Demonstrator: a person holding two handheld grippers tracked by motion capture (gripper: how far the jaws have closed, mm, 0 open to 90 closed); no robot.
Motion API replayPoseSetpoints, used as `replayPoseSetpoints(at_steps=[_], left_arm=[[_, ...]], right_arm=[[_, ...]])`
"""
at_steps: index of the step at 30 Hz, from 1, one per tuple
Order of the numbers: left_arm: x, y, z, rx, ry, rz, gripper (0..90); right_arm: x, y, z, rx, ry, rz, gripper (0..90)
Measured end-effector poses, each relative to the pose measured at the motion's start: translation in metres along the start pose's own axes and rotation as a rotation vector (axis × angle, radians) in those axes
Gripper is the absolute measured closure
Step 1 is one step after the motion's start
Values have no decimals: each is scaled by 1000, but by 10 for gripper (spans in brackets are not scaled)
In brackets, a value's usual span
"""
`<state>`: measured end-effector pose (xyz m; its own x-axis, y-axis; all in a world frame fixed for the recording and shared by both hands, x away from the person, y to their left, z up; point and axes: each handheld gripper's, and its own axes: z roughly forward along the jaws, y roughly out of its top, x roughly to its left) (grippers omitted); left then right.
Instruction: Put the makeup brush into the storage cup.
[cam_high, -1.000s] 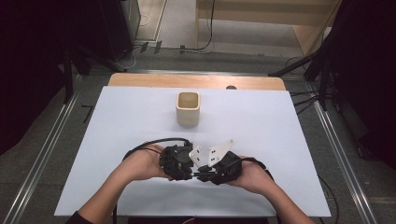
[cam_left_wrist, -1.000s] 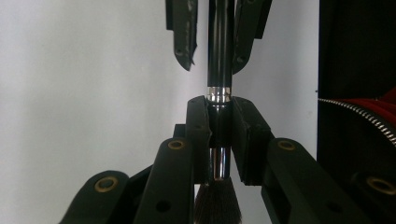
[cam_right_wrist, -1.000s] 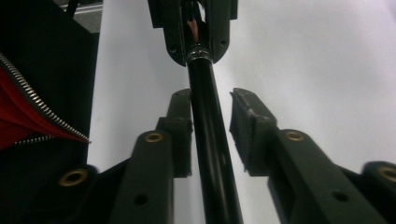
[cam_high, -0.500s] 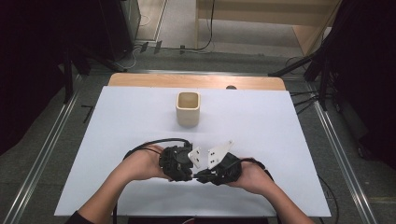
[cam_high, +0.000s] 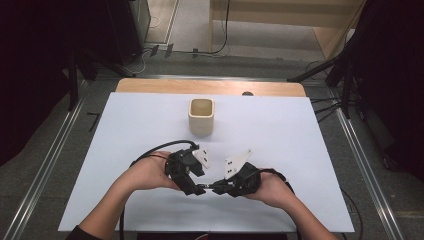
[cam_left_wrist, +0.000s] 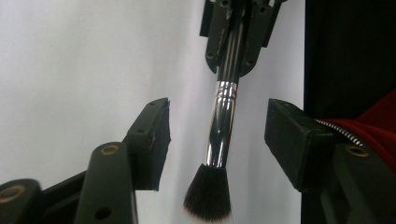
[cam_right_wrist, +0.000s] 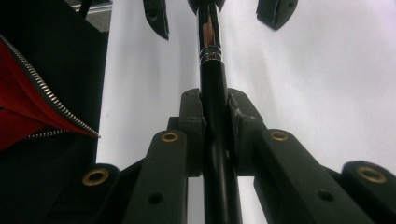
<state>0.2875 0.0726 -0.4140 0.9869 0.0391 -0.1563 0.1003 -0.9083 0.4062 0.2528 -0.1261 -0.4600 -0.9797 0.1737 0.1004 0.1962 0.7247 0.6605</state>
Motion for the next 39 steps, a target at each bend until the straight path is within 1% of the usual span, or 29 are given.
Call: replayPoseSetpoints(at_steps=[1,2,5,6,8,10,11,13,14,16,18,20,21,22,24,25,26,27,30,32,34,37,38,39], left_arm=[[2,-1,-1,-8,0,-12,386],[5,-3,-2,-25,-6,-39,370],[10,-7,-5,-55,-24,-79,362],[12,-9,-7,-75,-20,-102,361],[15,-11,-9,-84,-16,-128,358],[18,-13,-11,-108,-10,-161,346],[19,-15,-13,-117,-15,-171,345],[21,-17,-15,-140,-25,-183,344],[21,-18,-15,-155,-23,-199,342],[22,-21,-17,-164,-11,-210,330],[22,-23,-17,-175,4,-214,318],[21,-25,-18,-191,17,-218,313],[21,-27,-20,-204,29,-226,311],[21,-28,-21,-208,34,-235,312],[21,-30,-23,-219,47,-258,319],[22,-31,-25,-237,53,-267,320],[21,-32,-27,-252,58,-287,320],[21,-33,-28,-266,62,-295,320],[20,-35,-30,-281,76,-310,318],[19,-37,-29,-292,70,-319,317],[18,-38,-28,-294,75,-320,315],[17,-41,-28,-312,81,-339,315],[17,-41,-27,-321,76,-351,314],[17,-42,-27,-330,70,-371,310]], right_arm=[[0,0,0,-2,-5,4,793],[-1,-1,-1,-1,-9,11,793],[-2,-3,-3,-8,-12,39,793],[-2,-4,-4,-7,-17,44,793],[-3,-5,-5,-13,-19,51,793],[-3,-6,-6,-15,-21,57,793],[-3,-6,-6,-15,-24,60,793],[-2,-8,-7,-17,-31,74,793],[-3,-9,-7,-19,-32,76,793],[-2,-11,-7,-18,-43,94,793],[-3,-12,-9,-28,-52,113,793],[-2,-13,-12,-38,-68,142,793],[-3,-14,-13,-40,-72,146,792],[-3,-14,-15,-46,-83,178,792],[-3,-15,-17,-43,-92,208,792],[-3,-15,-18,-44,-100,210,792],[-3,-16,-19,-48,-109,210,792],[-3,-17,-21,-47,-119,224,792],[-2,-19,-24,-56,-136,239,792],[0,-20,-27,-71,-154,262,792],[0,-21,-30,-86,-169,277,792],[4,-24,-33,-106,-204,308,792],[5,-25,-34,-111,-222,316,792],[5,-25,-35,-111,-228,324,792]])
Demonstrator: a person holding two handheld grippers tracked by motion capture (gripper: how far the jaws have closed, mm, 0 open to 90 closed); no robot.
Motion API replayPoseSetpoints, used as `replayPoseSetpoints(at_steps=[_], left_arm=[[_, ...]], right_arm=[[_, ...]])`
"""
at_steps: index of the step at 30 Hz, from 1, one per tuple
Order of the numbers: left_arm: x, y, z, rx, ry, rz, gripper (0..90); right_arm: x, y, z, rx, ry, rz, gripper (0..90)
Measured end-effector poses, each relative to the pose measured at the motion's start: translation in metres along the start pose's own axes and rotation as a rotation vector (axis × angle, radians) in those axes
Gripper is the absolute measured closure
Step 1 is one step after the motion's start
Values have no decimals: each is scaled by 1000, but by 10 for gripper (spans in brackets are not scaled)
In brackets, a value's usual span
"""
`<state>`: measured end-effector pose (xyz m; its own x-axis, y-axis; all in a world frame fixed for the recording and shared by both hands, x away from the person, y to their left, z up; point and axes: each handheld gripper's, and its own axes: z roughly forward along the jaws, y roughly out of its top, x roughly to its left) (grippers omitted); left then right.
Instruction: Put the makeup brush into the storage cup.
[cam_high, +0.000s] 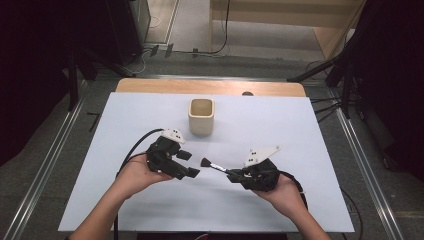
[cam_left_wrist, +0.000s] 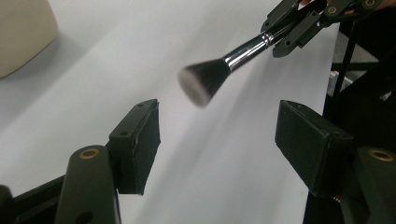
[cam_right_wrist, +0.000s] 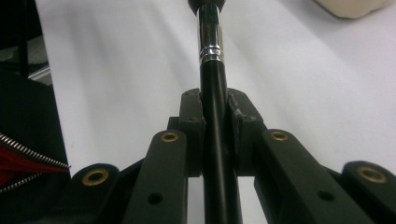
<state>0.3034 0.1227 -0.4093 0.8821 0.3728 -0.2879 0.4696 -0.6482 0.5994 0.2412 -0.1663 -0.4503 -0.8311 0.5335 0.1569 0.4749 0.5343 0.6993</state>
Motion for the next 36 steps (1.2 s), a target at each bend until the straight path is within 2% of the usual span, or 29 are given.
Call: replayPoseSetpoints(at_steps=[6,9,12,17,20,25,29,32,36], left_arm=[[-3,-4,1,-30,-18,-48,300],[-5,-6,2,-43,-15,-54,301],[-7,-6,3,-46,-2,-62,297],[-6,-8,5,-56,-9,-82,284],[-6,-9,5,-62,-16,-82,281],[-7,-9,4,-76,-13,-92,273],[-6,-10,3,-101,-19,-119,271],[-6,-11,3,-126,-29,-142,271],[-5,-11,3,-141,-41,-154,272]], right_arm=[[5,-2,-5,-35,-44,27,792],[6,-2,-6,-55,-57,42,792],[8,-2,-7,-73,-69,80,792],[16,0,-9,-110,-140,114,792],[19,1,-8,-130,-152,135,792],[29,6,-1,-180,-180,183,792],[37,8,9,-211,-217,201,792],[41,7,14,-233,-224,210,792],[47,3,20,-251,-235,226,792]])
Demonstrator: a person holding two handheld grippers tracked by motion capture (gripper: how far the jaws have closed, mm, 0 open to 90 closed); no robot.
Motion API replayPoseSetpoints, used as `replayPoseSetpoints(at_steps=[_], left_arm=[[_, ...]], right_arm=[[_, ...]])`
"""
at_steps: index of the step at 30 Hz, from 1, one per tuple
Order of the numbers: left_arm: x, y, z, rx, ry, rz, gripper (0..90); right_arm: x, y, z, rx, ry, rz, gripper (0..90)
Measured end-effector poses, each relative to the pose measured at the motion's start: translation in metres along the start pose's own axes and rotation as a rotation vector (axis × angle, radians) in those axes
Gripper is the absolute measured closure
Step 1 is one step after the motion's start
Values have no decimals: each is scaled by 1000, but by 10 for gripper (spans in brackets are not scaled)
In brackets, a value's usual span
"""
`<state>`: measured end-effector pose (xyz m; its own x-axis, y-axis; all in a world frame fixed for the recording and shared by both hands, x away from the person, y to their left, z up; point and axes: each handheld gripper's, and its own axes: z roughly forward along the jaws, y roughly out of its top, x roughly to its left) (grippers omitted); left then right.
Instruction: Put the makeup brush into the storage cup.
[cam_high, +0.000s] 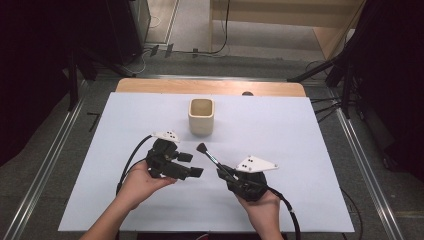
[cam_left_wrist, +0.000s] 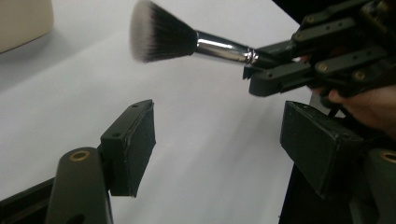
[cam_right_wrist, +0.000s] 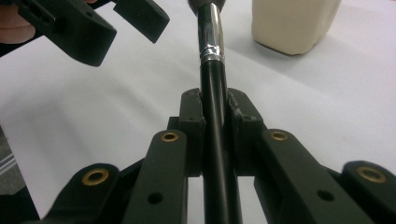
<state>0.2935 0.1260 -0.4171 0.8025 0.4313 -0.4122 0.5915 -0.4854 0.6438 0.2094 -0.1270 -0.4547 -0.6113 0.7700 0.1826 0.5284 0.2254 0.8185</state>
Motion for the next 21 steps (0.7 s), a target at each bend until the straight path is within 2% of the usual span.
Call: replayPoseSetpoints(at_steps=[8,12,14,21], left_arm=[[-2,0,1,-19,5,1,276],[-4,0,2,-32,12,5,279],[-5,0,3,-36,14,6,280],[-6,0,3,-63,15,-8,282]], right_arm=[[7,-14,5,-78,-27,35,792],[10,-20,7,-121,-50,26,791],[10,-24,8,-139,-50,37,792],[6,-36,12,-198,10,152,792]])
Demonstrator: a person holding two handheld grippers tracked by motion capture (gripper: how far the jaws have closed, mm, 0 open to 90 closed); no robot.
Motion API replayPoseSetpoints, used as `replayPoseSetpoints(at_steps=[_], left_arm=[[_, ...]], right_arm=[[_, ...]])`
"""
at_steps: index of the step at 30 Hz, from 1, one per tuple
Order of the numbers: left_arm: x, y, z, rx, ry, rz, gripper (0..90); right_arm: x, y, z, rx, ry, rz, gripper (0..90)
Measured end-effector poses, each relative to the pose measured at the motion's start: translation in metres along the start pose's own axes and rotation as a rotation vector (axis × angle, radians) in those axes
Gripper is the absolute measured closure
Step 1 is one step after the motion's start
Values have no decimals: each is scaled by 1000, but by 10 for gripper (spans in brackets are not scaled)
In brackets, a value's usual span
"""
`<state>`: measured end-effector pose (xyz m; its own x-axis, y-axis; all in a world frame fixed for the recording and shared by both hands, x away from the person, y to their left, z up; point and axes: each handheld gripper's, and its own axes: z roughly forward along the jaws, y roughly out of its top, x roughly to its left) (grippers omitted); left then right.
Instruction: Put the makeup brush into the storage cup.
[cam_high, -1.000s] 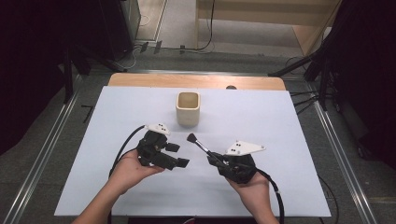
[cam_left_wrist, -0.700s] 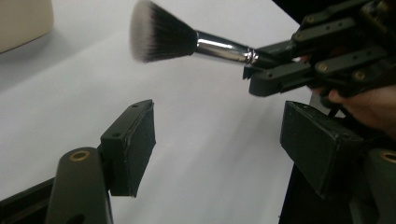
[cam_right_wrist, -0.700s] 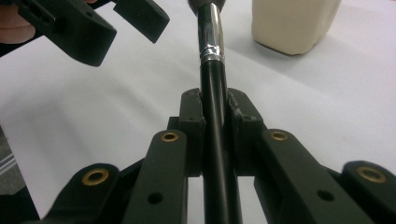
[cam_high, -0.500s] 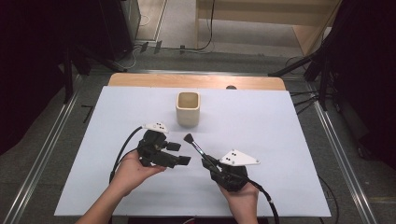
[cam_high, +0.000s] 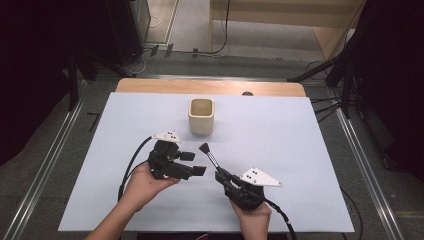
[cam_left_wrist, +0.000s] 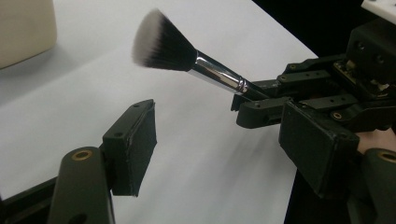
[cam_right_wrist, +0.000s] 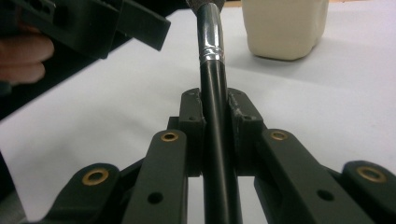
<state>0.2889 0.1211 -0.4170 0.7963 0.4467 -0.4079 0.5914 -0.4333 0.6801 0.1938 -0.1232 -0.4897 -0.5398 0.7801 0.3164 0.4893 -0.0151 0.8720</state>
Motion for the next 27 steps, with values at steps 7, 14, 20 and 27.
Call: replayPoseSetpoints(at_steps=[7,14,20,27], left_arm=[[0,0,4,-38,-2,-27,284],[-4,-1,7,-53,6,-27,283],[-5,-1,7,-74,-14,-42,283],[-4,-2,7,-103,-29,-73,294]], right_arm=[[2,-8,4,-87,5,44,792],[1,-12,7,-127,18,103,792],[-2,-15,11,-118,69,165,792],[-2,-14,12,-142,109,196,791]])
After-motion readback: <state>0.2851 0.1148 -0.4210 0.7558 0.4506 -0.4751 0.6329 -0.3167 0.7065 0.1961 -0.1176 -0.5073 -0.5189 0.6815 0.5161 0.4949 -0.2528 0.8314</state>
